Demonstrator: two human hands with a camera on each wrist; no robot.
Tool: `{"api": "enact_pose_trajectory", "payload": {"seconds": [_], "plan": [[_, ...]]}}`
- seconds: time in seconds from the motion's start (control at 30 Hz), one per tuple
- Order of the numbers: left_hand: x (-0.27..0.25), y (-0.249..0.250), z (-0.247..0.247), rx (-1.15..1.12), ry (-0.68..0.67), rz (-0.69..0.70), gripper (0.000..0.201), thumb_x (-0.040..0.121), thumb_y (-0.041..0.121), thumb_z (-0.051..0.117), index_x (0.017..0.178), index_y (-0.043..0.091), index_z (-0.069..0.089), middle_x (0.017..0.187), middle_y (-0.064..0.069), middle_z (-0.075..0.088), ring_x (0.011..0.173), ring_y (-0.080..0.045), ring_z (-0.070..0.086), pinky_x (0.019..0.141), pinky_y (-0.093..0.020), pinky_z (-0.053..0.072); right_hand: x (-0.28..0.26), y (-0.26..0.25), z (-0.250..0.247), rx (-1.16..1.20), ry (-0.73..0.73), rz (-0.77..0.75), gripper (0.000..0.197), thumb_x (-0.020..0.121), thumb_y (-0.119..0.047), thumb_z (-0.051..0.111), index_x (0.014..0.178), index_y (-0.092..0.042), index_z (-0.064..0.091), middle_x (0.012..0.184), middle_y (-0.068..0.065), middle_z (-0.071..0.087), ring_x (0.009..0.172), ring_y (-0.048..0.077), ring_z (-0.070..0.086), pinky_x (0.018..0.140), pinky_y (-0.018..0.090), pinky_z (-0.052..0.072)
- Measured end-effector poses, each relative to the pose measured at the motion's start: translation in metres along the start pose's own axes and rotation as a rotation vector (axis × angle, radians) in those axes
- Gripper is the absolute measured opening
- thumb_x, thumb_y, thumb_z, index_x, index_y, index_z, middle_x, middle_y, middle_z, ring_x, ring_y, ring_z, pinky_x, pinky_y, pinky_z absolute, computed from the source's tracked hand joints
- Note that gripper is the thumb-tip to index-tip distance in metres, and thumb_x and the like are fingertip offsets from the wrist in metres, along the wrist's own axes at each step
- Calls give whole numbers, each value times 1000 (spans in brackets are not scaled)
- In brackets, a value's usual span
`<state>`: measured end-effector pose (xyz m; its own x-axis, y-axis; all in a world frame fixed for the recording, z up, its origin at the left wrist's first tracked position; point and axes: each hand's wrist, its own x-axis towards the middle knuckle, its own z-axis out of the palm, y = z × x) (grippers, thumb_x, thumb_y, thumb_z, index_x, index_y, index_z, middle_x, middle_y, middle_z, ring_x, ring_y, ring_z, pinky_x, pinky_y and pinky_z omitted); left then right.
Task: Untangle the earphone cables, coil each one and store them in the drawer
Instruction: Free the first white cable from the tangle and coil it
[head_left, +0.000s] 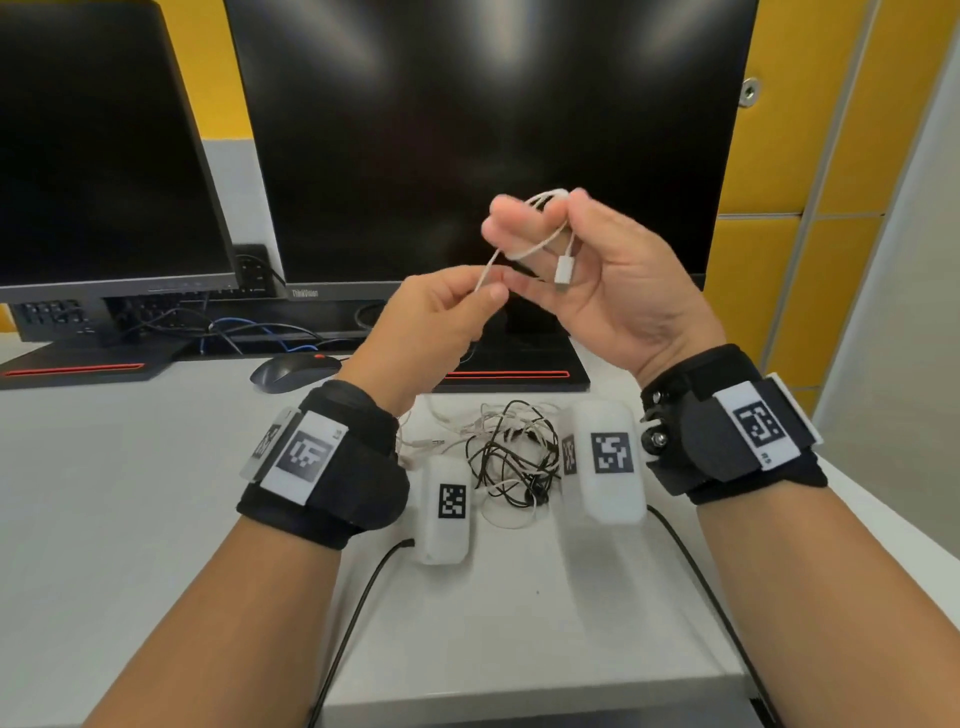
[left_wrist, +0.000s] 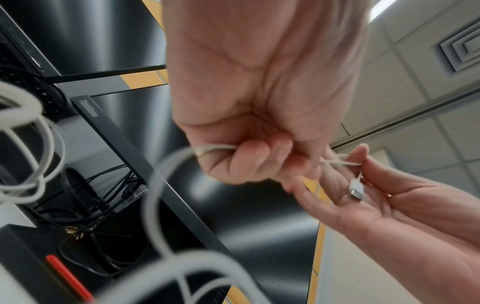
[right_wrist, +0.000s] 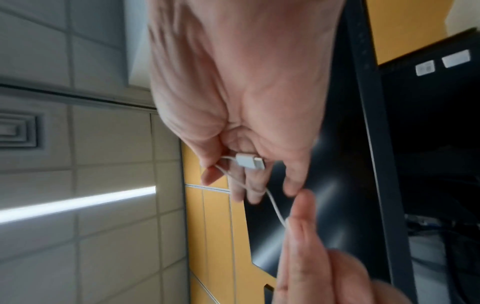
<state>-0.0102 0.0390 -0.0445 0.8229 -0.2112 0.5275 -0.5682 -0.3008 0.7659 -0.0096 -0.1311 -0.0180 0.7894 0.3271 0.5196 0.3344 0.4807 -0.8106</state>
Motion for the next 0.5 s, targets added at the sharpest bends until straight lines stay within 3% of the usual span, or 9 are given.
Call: {"api": "enact_pose_trajectory", "payload": {"seconds": [0.07,0.1,0.17,0.27,0.33,0.4,0.5], "plan": [[-3,1,0,3,-142,-77,22,98,27,52,114,27,67,55,12,43,49,-6,34,49,-19,32,3,2,-2,-169,95,-45,27,104,-24,39,92,-16,61,124,2,67,119,15,61,103,41,44],[-4,2,1,-4,-209,-99,22,98,27,52,114,27,68,58,9,44,51,-8,34,49,-20,32,6,5,-4,-350,157,-54,23,102,-26,44,95,-17,63,122,-1,67,118,10,61,102,37,44],[-6,5,4,-57,-267,-79,23,99,24,51,113,23,69,60,6,43,53,-9,33,50,-21,30,8,11,-4,-645,213,-42,19,99,-26,50,97,-14,64,102,-5,72,99,3,65,89,27,49],[-3,8,3,-120,-136,7,25,100,25,48,102,12,69,61,2,46,51,-9,32,48,-24,28,6,14,2,-799,64,47,32,103,-24,39,81,-13,59,62,-6,59,64,6,56,79,27,46],[0,5,-1,-130,-33,23,28,101,25,45,94,9,67,58,1,39,48,-9,29,47,-25,26,3,12,3,-847,-22,151,43,105,-33,30,78,-13,58,54,-5,49,55,6,47,75,27,42],[1,3,-2,-153,27,15,25,101,26,46,88,16,65,59,2,36,48,-8,29,46,-23,26,1,9,2,-797,-69,229,46,104,-39,33,87,-7,61,53,-3,41,51,8,39,64,24,40],[3,-1,-1,-188,91,-18,14,98,26,52,88,19,58,58,6,40,48,-8,32,46,-24,28,-3,6,5,-583,-120,227,40,104,-33,38,78,-7,56,49,-1,43,51,13,43,60,24,44]]}}
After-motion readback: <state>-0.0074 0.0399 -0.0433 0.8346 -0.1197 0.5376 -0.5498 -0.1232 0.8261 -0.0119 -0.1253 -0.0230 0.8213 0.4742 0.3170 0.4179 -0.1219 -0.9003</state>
